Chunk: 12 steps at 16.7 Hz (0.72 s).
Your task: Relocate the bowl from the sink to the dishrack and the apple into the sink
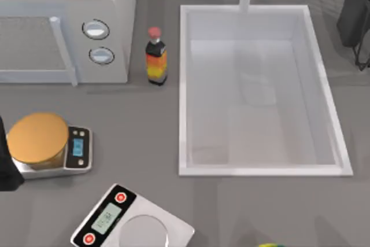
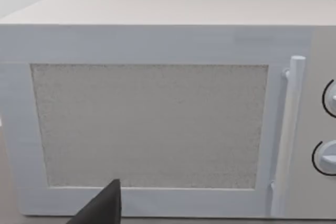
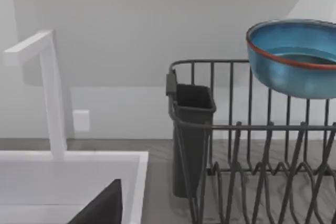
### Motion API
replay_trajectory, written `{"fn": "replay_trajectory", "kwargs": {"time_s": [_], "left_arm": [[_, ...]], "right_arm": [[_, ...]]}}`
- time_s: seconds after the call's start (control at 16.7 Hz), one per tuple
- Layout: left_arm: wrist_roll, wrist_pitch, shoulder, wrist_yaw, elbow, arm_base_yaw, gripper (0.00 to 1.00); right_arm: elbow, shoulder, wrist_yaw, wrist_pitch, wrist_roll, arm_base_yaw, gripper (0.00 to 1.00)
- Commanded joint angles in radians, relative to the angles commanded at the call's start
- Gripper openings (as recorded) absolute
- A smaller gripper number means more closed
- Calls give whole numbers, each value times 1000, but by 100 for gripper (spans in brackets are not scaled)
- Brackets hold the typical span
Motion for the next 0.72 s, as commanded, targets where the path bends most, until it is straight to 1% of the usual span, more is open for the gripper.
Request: {"fn": "replay_trajectory", "kwargs": {"time_s": [0.18, 0.72], "left_arm": [[0, 0, 0, 0, 0, 0, 100], [0, 0, 0, 0, 0, 0, 100]], "right_arm": [[-59, -68, 20, -55, -1, 23, 100], [-61, -69, 21, -57, -1, 23, 100]]}}
